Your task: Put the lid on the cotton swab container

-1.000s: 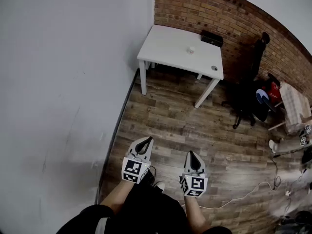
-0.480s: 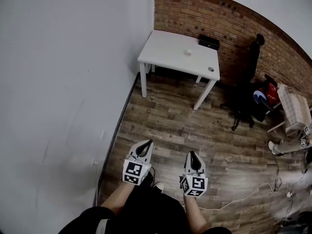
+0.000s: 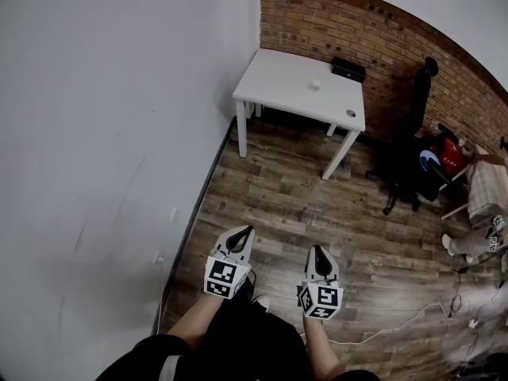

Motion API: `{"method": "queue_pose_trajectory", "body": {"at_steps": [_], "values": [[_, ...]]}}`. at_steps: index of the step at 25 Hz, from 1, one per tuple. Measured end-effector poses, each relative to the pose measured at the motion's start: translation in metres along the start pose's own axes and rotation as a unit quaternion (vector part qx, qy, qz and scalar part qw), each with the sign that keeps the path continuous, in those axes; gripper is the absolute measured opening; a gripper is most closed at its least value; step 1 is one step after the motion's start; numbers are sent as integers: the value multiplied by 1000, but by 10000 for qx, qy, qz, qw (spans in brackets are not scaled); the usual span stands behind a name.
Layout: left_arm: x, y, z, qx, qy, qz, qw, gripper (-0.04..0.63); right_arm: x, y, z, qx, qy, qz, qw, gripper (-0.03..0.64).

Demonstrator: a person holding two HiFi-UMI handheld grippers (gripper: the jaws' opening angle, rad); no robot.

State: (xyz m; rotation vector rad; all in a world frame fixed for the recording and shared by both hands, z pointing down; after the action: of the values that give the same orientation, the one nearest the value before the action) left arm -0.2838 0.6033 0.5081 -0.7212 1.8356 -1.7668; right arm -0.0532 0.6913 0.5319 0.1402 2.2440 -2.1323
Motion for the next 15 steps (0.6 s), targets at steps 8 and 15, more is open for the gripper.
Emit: {"method": "queue_pose_trajectory", "body": {"at_steps": [8, 15], "values": [[4, -4, 6, -14, 70, -18, 10000, 15, 3, -5, 11, 42, 111, 16, 9999, 23], [29, -3, 32, 32, 63, -63, 10000, 14, 4, -4, 47, 70, 140, -39, 9999, 23]]}}
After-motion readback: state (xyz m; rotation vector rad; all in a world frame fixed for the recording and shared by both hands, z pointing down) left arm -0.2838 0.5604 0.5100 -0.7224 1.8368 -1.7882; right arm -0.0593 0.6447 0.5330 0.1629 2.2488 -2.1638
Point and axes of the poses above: the fingertips, and each gripper's own axes: z forward along the fingers, x to its left, y out of its top, the point moved 8 cm from there along -z, backward along the fingers, and after that the axes turned 15 degrees about -x, right-handed, at the moved point
